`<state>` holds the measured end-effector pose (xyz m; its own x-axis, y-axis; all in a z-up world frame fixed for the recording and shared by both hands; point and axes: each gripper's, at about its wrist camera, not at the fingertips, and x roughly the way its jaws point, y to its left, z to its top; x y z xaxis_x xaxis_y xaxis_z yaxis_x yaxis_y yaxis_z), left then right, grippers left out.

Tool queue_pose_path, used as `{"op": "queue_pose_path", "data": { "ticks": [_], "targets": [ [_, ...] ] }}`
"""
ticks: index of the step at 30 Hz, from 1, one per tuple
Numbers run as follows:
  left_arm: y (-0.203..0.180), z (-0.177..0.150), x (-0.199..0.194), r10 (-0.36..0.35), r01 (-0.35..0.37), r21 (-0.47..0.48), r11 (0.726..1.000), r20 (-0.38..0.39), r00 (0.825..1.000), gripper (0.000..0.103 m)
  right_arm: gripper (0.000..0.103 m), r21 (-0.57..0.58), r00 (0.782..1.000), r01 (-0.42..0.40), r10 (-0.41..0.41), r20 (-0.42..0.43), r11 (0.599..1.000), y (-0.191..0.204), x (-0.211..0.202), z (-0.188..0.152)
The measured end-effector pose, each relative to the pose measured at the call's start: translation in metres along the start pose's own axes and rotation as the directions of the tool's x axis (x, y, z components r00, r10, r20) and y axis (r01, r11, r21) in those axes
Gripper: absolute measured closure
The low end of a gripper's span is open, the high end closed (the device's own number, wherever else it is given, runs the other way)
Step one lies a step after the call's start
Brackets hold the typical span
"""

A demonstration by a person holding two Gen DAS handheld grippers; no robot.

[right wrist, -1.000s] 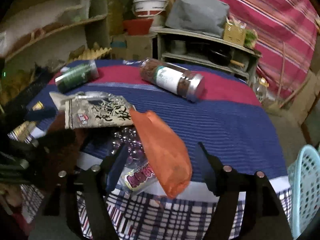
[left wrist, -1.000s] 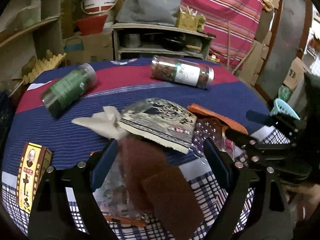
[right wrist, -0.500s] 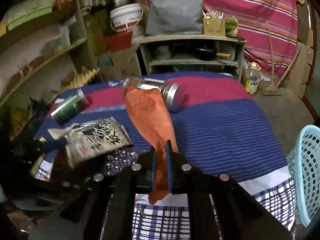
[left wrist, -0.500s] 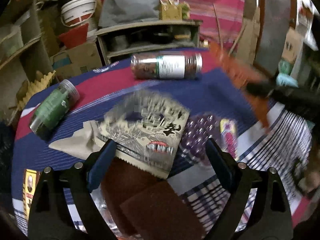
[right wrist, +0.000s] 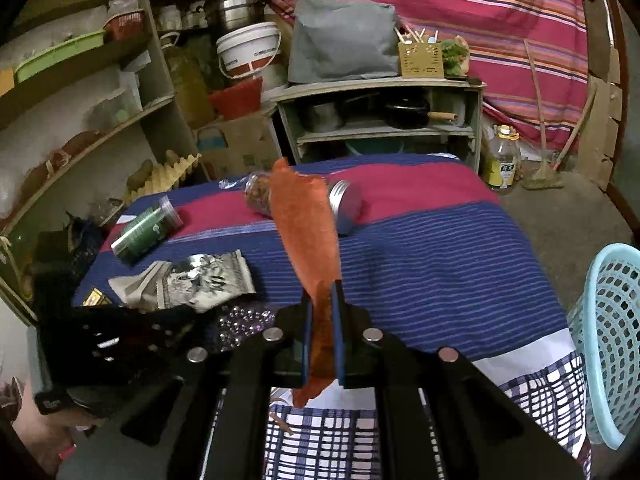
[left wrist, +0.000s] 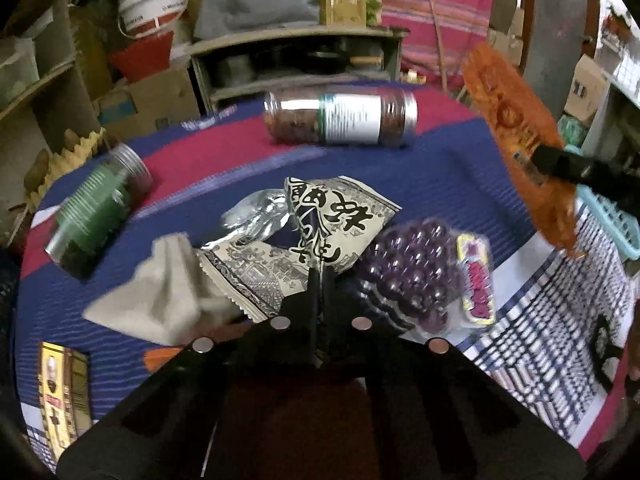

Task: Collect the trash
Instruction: 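Carry both wrappers to the light-blue basket and release them inside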

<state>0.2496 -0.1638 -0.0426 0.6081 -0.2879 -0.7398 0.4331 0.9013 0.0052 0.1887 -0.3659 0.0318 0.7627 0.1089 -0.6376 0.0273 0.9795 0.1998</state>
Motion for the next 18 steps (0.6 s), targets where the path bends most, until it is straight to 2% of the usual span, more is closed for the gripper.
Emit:
{"op": "queue_pose_path", "data": {
  "ticks": [4,7,11,13,14,16,17,18],
  "targets": [
    [0.003,0.008,-0.033,-0.025,0.028,-0.026,0.999,0.089,0.996,0.103,0.094,0.0,0.999,0.004,-0.004,0.036,1.0,0.002,-0.014,0.001],
    [0.001,0.017,-0.057,-0.046,0.053,-0.048,0.997,0.147,0.988,0.103,0.094,0.009,0.996,0.009,-0.01,0.094,1.0,0.001,-0.037,0.005],
    [-0.029,0.039,-0.076,-0.064,0.07,-0.025,0.997,0.195,0.979,0.103,0.094,0.006,0.981,0.072,-0.072,0.178,0.997,-0.013,-0.08,0.005],
    [-0.052,0.051,-0.079,-0.075,0.077,-0.005,0.997,0.207,0.975,0.103,0.094,0.065,0.979,0.046,-0.058,0.195,0.997,-0.033,-0.093,0.003],
    [-0.058,0.055,-0.079,-0.08,0.083,-0.004,0.997,0.208,0.975,0.103,0.094,0.1,0.982,-0.002,-0.017,0.188,0.995,-0.044,-0.094,0.0],
    [-0.07,0.059,-0.081,-0.092,0.095,-0.002,0.995,0.213,0.973,0.103,0.09,0.091,0.988,-0.075,0.062,0.142,0.993,-0.049,-0.082,-0.005],
    [-0.073,0.058,-0.081,-0.091,0.092,0.006,0.996,0.212,0.973,0.103,0.064,0.078,0.992,-0.06,0.051,0.115,0.995,-0.048,-0.07,-0.008],
    [-0.076,0.057,-0.082,-0.083,0.082,0.016,0.997,0.211,0.974,0.103,0.024,0.08,0.994,-0.022,0.013,0.108,0.997,-0.049,-0.058,-0.012]
  ]
}}
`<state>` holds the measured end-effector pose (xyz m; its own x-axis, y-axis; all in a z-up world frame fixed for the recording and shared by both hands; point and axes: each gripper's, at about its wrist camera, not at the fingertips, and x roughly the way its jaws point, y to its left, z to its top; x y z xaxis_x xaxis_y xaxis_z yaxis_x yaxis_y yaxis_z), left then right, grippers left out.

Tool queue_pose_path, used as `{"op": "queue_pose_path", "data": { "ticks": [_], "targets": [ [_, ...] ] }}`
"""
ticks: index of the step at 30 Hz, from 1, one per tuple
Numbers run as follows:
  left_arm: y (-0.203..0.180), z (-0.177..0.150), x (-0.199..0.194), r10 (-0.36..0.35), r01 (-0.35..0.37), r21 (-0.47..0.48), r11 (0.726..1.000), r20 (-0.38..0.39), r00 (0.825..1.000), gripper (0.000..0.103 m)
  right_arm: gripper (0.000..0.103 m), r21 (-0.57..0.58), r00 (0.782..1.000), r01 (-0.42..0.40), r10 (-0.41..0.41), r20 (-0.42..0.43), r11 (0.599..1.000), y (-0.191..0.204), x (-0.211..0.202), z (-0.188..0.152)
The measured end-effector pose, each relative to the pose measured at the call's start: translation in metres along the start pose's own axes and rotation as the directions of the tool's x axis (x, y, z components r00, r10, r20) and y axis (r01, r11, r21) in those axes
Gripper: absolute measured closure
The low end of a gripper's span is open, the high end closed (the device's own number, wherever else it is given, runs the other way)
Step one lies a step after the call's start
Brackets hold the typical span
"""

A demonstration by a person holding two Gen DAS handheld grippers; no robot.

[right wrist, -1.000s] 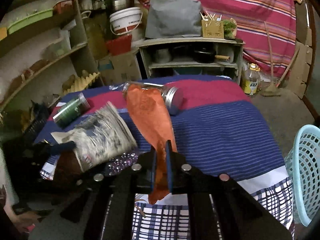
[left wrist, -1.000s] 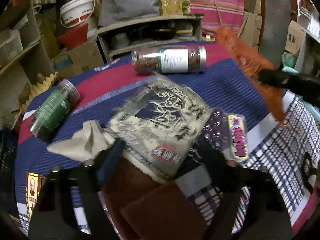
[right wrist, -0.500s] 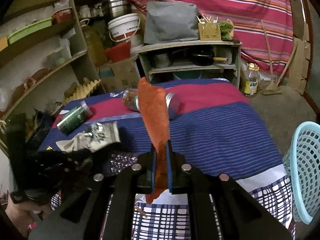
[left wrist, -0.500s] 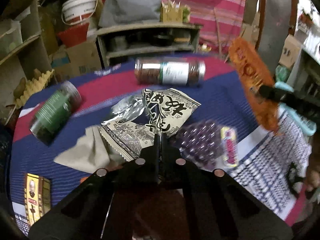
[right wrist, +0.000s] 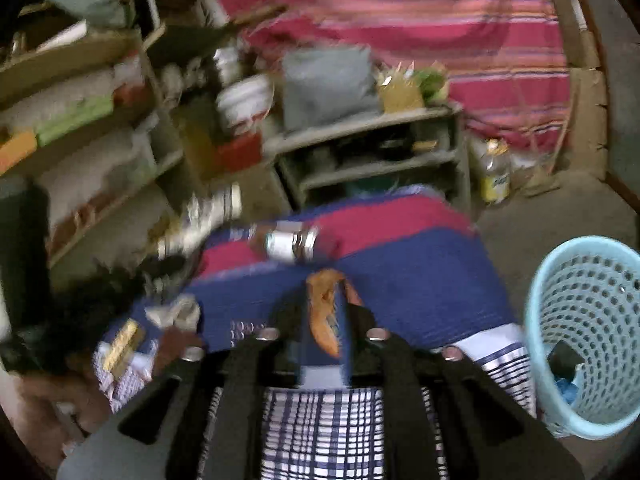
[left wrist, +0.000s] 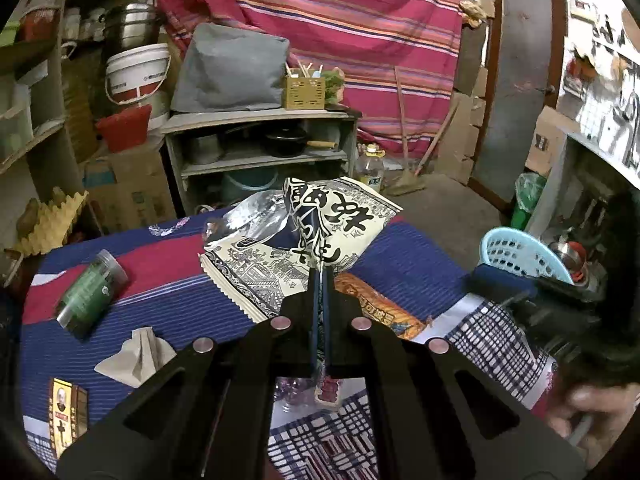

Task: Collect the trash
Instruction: 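Carry both wrappers to the light-blue basket and release them inside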

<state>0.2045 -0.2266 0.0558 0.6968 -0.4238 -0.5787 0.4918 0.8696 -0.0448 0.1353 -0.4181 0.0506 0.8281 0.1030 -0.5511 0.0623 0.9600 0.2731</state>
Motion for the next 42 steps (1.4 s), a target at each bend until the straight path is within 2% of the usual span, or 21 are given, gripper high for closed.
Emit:
{"op": "queue_pose_path", "data": {
  "ticks": [4,8,9,10,11,13,16,19,21,23,24,26,28,30,35,36,37,39,40,41,42],
  "targets": [
    [0.009,-0.014,-0.004,0.027,-0.027,0.005,1.0,-0.018,0.999,0.103,0.023,-0.002,0.995,-0.011,0.01,-0.097,1.0,-0.003,0.047,-0.008],
    [0.034,-0.024,-0.004,0.045,-0.045,-0.021,0.999,-0.035,0.998,0.103,0.027,-0.175,0.976,0.084,-0.116,-0.184,0.981,0.021,0.095,-0.022],
    [0.039,-0.026,-0.004,0.046,-0.047,-0.028,0.999,-0.037,0.998,0.103,0.04,-0.188,0.967,0.087,-0.128,-0.221,0.978,0.024,0.107,-0.025],
    [0.044,-0.028,-0.003,0.044,-0.046,-0.038,0.998,-0.04,0.998,0.103,0.068,-0.189,0.959,0.09,-0.137,-0.249,0.978,0.024,0.115,-0.027],
    [0.048,-0.029,-0.003,0.046,-0.048,-0.046,0.998,-0.04,0.998,0.103,0.084,-0.197,0.945,0.108,-0.162,-0.283,0.974,0.024,0.124,-0.03],
    [0.053,-0.032,-0.001,0.043,-0.045,-0.065,0.997,-0.041,0.998,0.103,0.099,-0.185,0.945,0.116,-0.166,-0.282,0.976,0.024,0.123,-0.027],
    [0.051,-0.029,-0.001,0.029,-0.032,-0.085,0.996,-0.034,0.999,0.103,0.102,-0.102,0.969,0.109,-0.129,-0.211,0.989,0.015,0.093,-0.011],
    [0.038,-0.018,-0.002,0.002,-0.003,-0.081,0.997,-0.009,1.0,0.103,0.102,-0.06,0.988,0.14,-0.143,-0.063,0.988,0.009,0.035,0.009],
    [0.023,-0.009,-0.001,-0.016,0.017,-0.071,0.997,0.007,1.0,0.103,0.102,-0.048,0.97,0.244,-0.242,0.037,0.969,-0.001,-0.012,0.017],
    [-0.006,0.004,0.005,-0.06,0.061,-0.056,0.997,0.019,0.998,0.103,0.102,0.013,0.933,0.349,-0.348,0.087,0.937,-0.031,-0.054,0.018],
    [-0.021,0.008,0.009,-0.084,0.085,-0.047,0.995,0.021,0.996,0.103,0.101,0.055,0.907,0.408,-0.411,0.088,0.911,-0.055,-0.071,0.016],
    [-0.067,0.018,0.023,-0.155,0.156,-0.016,0.988,0.019,0.988,0.103,0.101,0.159,0.877,0.466,-0.478,0.044,0.87,-0.106,-0.095,0.006],
    [-0.112,0.022,0.04,-0.223,0.223,0.008,0.975,0.005,0.975,0.103,0.101,0.253,0.863,0.489,-0.505,-0.001,0.835,-0.149,-0.11,-0.007],
    [-0.157,0.023,0.061,-0.283,0.284,0.028,0.959,-0.023,0.959,0.103,0.101,0.279,0.857,0.5,-0.514,-0.023,0.82,-0.173,-0.112,-0.017],
    [-0.227,0.017,0.112,-0.377,0.385,0.052,0.921,-0.12,0.918,0.101,0.098,0.335,0.868,0.479,-0.494,-0.046,0.811,-0.207,-0.107,-0.031],
    [-0.235,0.014,0.122,-0.382,0.392,0.05,0.919,-0.139,0.914,0.098,0.098,0.343,0.873,0.471,-0.486,-0.045,0.813,-0.213,-0.104,-0.029],
    [-0.243,0.012,0.132,-0.374,0.386,0.058,0.921,-0.156,0.914,0.088,0.098,0.354,0.873,0.47,-0.486,-0.047,0.809,-0.217,-0.103,-0.031],
    [-0.253,0.008,0.145,-0.378,0.394,0.059,0.917,-0.181,0.908,0.087,0.097,0.364,0.874,0.468,-0.484,-0.053,0.805,-0.226,-0.101,-0.034],
    [-0.255,0.006,0.151,-0.381,0.398,0.059,0.915,-0.192,0.904,0.081,0.097,0.372,0.876,0.462,-0.479,-0.052,0.805,-0.23,-0.101,-0.036],
    [-0.257,0.004,0.155,-0.379,0.398,0.062,0.915,-0.202,0.903,0.07,0.097,0.392,0.888,0.437,-0.457,-0.046,0.81,-0.235,-0.101,-0.039],
    [-0.258,0.005,0.16,-0.388,0.407,0.057,0.912,-0.208,0.898,0.066,0.097,0.41,0.9,0.412,-0.434,-0.042,0.814,-0.239,-0.101,-0.041]
  ]
}}
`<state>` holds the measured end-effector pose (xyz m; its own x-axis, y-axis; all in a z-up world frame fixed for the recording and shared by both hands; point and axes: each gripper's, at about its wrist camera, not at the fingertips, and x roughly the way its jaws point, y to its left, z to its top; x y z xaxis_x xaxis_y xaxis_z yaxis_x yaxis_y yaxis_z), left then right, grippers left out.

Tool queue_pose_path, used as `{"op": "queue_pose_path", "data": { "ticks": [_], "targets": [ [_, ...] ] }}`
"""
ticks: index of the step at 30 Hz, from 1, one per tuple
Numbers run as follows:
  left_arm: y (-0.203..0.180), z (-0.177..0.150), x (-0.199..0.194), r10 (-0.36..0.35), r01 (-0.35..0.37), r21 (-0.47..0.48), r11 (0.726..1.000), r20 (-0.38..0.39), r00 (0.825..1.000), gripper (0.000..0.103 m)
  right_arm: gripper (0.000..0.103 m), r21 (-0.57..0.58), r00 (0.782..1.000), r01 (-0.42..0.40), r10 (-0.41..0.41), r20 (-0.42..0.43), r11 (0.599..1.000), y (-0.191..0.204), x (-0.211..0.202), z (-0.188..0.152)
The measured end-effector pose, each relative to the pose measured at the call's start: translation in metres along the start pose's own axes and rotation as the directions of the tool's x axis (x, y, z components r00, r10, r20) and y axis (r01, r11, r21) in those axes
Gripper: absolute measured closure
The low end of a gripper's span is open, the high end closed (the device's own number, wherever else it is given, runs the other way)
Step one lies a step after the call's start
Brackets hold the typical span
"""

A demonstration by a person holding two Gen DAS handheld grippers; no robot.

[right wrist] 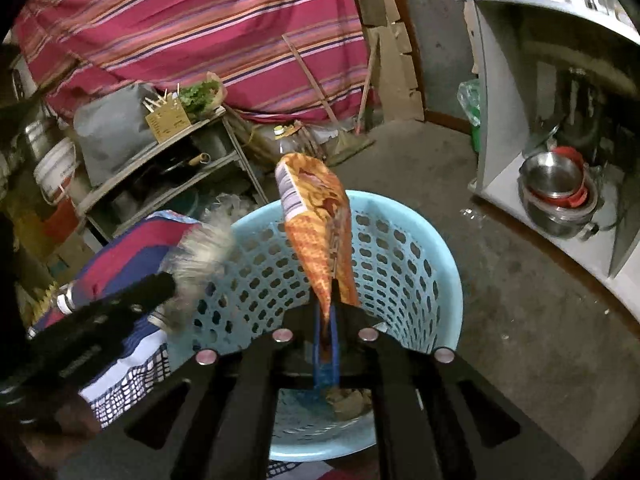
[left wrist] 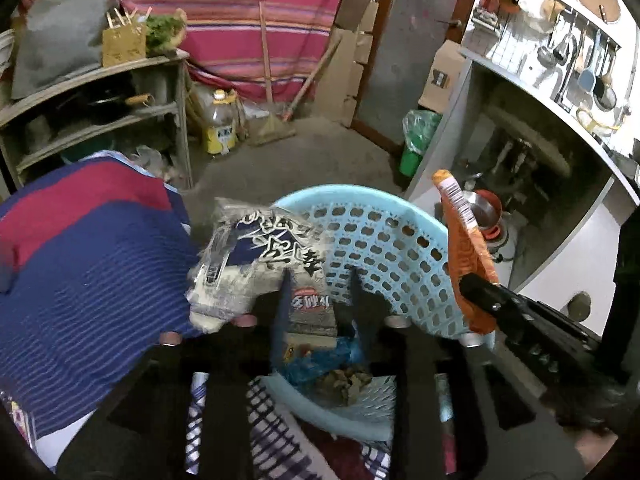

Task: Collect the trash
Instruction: 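Carry both wrappers to the light-blue basket and release them inside, then return both tools to the table and grasp the brown scouring pad with the right tool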

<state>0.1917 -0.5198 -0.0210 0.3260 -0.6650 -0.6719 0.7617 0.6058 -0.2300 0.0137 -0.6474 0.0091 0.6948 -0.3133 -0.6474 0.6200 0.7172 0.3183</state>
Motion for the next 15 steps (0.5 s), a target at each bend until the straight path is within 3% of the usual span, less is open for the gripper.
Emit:
{"op": "queue_pose_path", "data": {
  "ticks": [2,4,7,11,15],
  "targets": [
    [0.005,0.0,0.002,-0.012,0.012,-0.023,1.0,0.0,1.0,0.057,0.089,0.015,1.0,-0.017,0.017,-0.005,1.0,-0.005,0.004,0.0],
    [0.009,-0.001,-0.001,-0.011,0.012,-0.044,0.999,0.014,1.0,0.056,0.038,0.025,1.0,-0.017,0.017,0.013,1.0,-0.007,0.003,-0.003],
    [0.015,-0.002,-0.019,-0.006,0.009,-0.063,0.998,0.047,0.999,0.056,0.037,0.049,0.998,-0.055,0.053,0.025,0.997,-0.007,0.004,-0.002],
    [0.039,-0.01,-0.077,0.044,-0.035,-0.084,0.996,0.11,0.993,0.056,0.037,0.015,0.994,-0.088,0.087,0.064,0.996,0.012,-0.01,0.0],
    [0.086,-0.042,-0.166,0.221,-0.203,-0.113,0.973,0.181,0.958,0.051,0.037,-0.086,0.979,-0.179,0.186,0.088,0.98,0.075,-0.036,-0.002]
  ]
}}
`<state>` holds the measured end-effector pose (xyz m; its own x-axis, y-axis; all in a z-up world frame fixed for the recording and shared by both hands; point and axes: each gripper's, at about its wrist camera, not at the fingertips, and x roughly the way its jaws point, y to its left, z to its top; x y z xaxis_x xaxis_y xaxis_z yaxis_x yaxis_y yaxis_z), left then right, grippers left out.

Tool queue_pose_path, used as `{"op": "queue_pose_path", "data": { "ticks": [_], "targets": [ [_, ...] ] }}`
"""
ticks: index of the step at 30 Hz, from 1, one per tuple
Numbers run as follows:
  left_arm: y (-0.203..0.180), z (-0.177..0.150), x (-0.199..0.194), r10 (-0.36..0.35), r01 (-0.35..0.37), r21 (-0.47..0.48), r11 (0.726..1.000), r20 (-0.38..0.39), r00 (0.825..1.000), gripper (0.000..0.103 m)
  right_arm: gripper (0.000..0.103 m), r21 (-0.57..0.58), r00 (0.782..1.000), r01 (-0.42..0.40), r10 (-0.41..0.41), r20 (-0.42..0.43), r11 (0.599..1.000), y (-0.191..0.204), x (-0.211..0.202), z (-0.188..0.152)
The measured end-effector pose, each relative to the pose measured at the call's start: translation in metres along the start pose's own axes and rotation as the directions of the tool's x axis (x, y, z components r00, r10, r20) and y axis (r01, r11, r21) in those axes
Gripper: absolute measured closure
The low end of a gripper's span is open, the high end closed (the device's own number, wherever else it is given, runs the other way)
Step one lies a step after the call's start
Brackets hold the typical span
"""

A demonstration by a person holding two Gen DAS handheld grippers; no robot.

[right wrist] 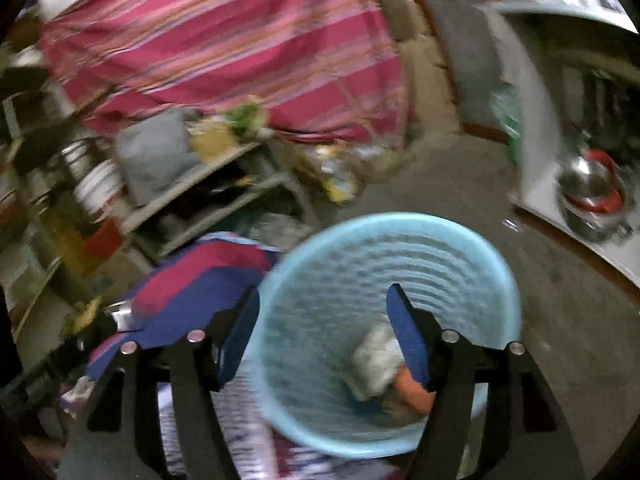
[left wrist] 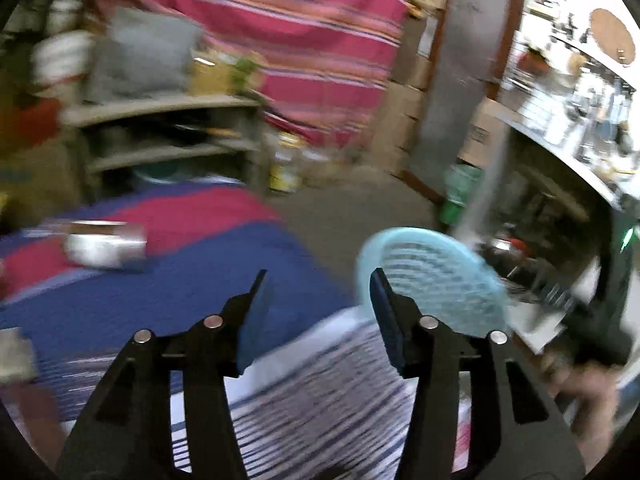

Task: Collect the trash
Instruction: 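Return both tools to the table and grasp the brown scouring pad with the right tool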

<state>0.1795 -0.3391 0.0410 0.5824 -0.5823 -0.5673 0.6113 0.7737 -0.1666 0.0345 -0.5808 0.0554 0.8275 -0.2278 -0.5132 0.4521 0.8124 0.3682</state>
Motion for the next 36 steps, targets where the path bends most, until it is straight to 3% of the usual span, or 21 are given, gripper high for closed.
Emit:
{"op": "queue_pose_path", "data": {
  "ticks": [2,3,5,6,8,9,13,16,18,19,21,22,23,25,28,32,33,34,36],
  "targets": [
    [0.05,-0.013,-0.045,0.118,-0.118,-0.012,0.993,0.015,0.993,0.044,0.035,-0.09,0.998,-0.067,0.065,-0.022,0.994,0.062,-0.002,-0.009],
    [0.077,-0.022,-0.07,0.189,-0.188,-0.021,0.982,0.023,0.982,0.043,0.03,-0.128,0.994,-0.106,0.103,-0.034,0.986,0.09,-0.002,-0.016],
    [0.121,-0.039,-0.109,0.305,-0.304,-0.04,0.952,0.037,0.952,0.032,0.026,-0.199,0.975,-0.212,0.192,-0.114,0.957,0.157,0.004,-0.045],
    [0.147,-0.053,-0.132,0.377,-0.373,-0.07,0.925,0.055,0.925,0.03,0.026,-0.215,0.962,-0.255,0.226,-0.152,0.943,0.178,0.006,-0.058],
    [0.197,-0.082,-0.164,0.475,-0.465,-0.141,0.874,0.039,0.879,0.027,0.026,-0.254,0.91,-0.376,0.303,-0.284,0.891,0.23,0.017,-0.099],
    [0.221,-0.099,-0.173,0.488,-0.477,-0.19,0.858,0.012,0.873,0.027,0.026,-0.281,0.883,-0.421,0.319,-0.343,0.862,0.254,0.021,-0.121],
    [0.27,-0.131,-0.179,0.453,-0.452,-0.295,0.842,-0.072,0.889,0.027,0.026,-0.369,0.814,-0.501,0.281,-0.509,0.783,0.316,0.034,-0.194],
    [0.277,-0.131,-0.175,0.428,-0.429,-0.303,0.851,-0.075,0.901,0.027,0.026,-0.398,0.801,-0.492,0.223,-0.556,0.774,0.331,0.045,-0.221],
    [0.276,-0.132,-0.168,0.383,-0.392,-0.301,0.869,-0.091,0.919,0.027,0.026,-0.407,0.8,-0.475,0.191,-0.568,0.78,0.333,0.051,-0.226],
    [0.277,-0.134,-0.167,0.377,-0.387,-0.294,0.874,-0.092,0.922,0.027,0.026,-0.403,0.787,-0.485,0.187,-0.588,0.776,0.334,0.055,-0.23],
    [0.263,-0.137,-0.159,0.371,-0.384,-0.253,0.888,-0.102,0.923,0.027,0.028,-0.423,0.789,-0.475,0.16,-0.593,0.771,0.338,0.061,-0.236],
    [0.256,-0.138,-0.15,0.367,-0.387,-0.218,0.896,-0.125,0.922,0.026,0.047,-0.454,0.793,-0.466,0.131,-0.595,0.76,0.339,0.064,-0.24],
    [0.252,-0.142,-0.141,0.364,-0.388,-0.201,0.9,-0.145,0.92,0.026,0.051,-0.467,0.793,-0.465,0.119,-0.598,0.753,0.34,0.068,-0.24],
    [0.25,-0.149,-0.13,0.341,-0.375,-0.191,0.907,-0.189,0.921,0.027,0.051,-0.476,0.8,-0.472,0.134,-0.584,0.742,0.339,0.063,-0.235],
    [0.252,-0.155,-0.116,0.32,-0.367,-0.206,0.907,-0.227,0.92,0.027,0.051,-0.482,0.841,-0.448,0.173,-0.512,0.752,0.326,0.043,-0.214],
    [0.247,-0.156,-0.106,0.278,-0.329,-0.222,0.918,-0.235,0.932,0.027,0.051,-0.45,0.851,-0.442,0.204,-0.484,0.776,0.313,0.038,-0.194],
    [0.244,-0.155,-0.103,0.285,-0.336,-0.208,0.919,-0.24,0.928,0.027,0.051,-0.442,0.851,-0.441,0.207,-0.483,0.781,0.311,0.038,-0.192],
    [0.241,-0.156,-0.098,0.292,-0.343,-0.194,0.919,-0.248,0.924,0.035,0.051,-0.434,0.85,-0.439,0.208,-0.483,0.786,0.308,0.039,-0.189],
    [0.237,-0.158,-0.088,0.298,-0.351,-0.18,0.919,-0.268,0.916,0.039,0.051,-0.43,0.853,-0.433,0.207,-0.479,0.792,0.305,0.04,-0.187]
  ]
}}
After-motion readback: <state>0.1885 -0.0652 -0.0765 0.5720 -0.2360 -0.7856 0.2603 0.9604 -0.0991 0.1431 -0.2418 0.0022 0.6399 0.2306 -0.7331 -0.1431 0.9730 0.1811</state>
